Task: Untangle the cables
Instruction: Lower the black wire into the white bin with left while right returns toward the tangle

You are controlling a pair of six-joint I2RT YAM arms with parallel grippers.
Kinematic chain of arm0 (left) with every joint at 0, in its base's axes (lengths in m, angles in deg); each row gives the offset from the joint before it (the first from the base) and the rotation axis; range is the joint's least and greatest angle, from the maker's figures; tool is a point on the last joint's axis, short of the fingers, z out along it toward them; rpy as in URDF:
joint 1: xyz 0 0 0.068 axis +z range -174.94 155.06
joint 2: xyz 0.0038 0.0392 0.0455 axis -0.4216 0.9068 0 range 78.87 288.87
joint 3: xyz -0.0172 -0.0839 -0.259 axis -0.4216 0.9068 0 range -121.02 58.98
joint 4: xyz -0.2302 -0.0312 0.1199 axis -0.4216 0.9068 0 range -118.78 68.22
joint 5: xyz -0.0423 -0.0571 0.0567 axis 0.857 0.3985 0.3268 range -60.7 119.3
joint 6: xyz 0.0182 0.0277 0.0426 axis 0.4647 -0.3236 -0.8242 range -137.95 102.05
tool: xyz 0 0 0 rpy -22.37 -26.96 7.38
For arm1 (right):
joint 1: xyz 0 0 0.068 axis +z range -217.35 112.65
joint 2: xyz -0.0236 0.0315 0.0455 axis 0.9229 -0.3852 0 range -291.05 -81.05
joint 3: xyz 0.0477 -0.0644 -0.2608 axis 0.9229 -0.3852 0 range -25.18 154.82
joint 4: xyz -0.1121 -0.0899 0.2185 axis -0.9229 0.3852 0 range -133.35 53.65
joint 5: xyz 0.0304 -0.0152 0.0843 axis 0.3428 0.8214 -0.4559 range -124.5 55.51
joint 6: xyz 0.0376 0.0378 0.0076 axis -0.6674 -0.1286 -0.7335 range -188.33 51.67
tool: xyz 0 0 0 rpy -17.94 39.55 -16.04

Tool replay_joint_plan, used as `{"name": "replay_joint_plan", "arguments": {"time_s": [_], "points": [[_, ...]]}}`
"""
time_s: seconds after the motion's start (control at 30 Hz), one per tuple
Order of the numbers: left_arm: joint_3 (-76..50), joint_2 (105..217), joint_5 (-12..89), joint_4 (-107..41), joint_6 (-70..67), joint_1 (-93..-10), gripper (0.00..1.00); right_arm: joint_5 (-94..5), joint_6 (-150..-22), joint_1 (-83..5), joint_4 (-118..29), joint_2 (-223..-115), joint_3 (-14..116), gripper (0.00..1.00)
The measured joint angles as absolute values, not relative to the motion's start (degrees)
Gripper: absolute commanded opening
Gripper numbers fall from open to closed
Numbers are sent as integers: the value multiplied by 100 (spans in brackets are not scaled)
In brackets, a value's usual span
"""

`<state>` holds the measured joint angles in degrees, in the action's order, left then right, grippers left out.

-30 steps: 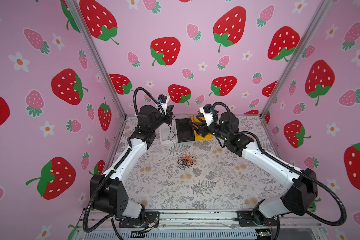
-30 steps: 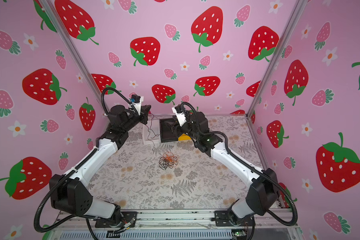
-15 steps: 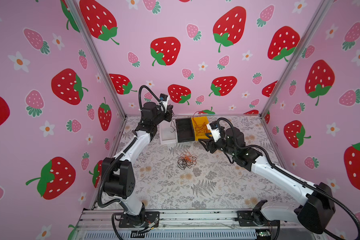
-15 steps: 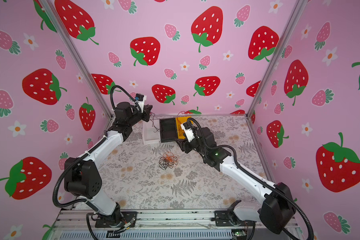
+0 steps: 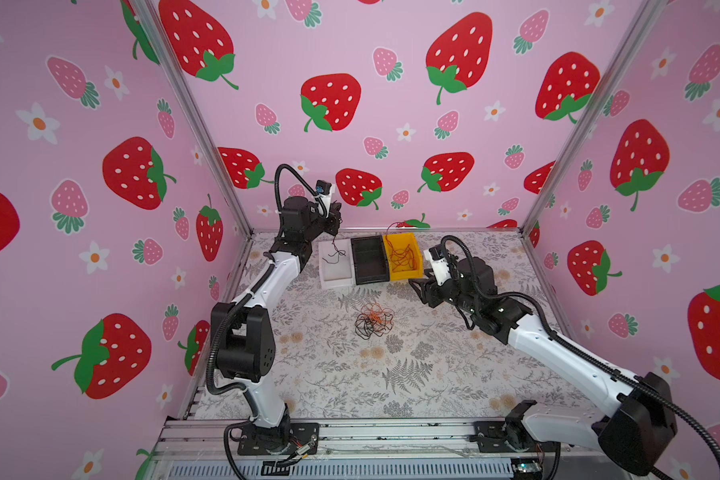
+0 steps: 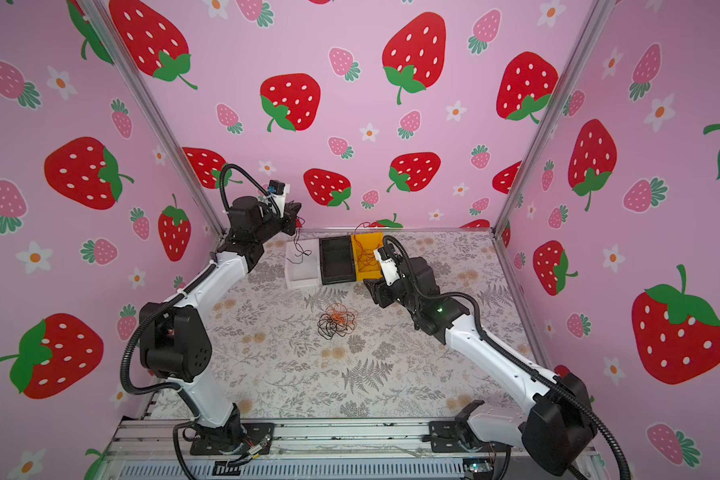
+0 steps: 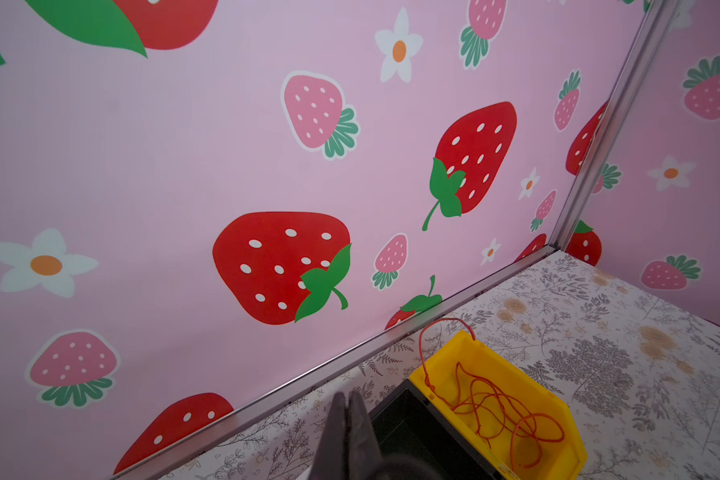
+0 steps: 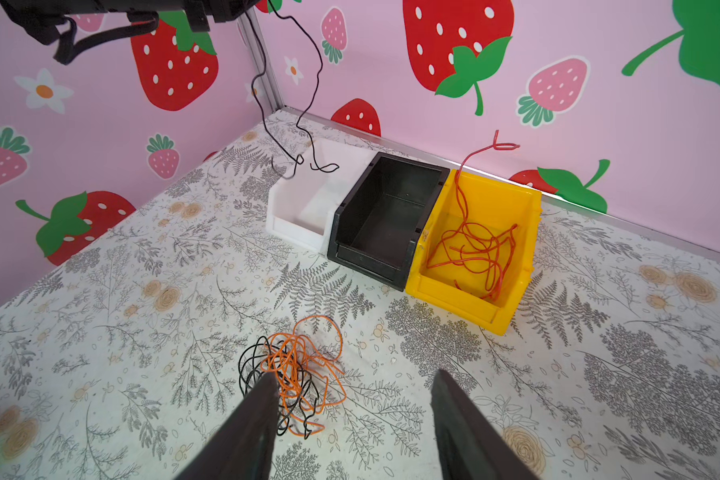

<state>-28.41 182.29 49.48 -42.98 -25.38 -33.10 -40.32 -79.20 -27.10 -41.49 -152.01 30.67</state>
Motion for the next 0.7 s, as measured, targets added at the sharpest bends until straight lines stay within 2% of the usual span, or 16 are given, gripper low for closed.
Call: {"name": "replay_joint_plan", "arguments": {"time_s": [0.43, 0.7], "points": [[-2997, 19073, 5053, -4440, -2492, -3113, 0, -4006, -7918, -2906, -3908, -15222, 3067, 61], [-3211, 19219, 5193, -4549, -2369, -2886, 0, -4006, -7922, -2976, -3891, -15382, 3076, 61]]}}
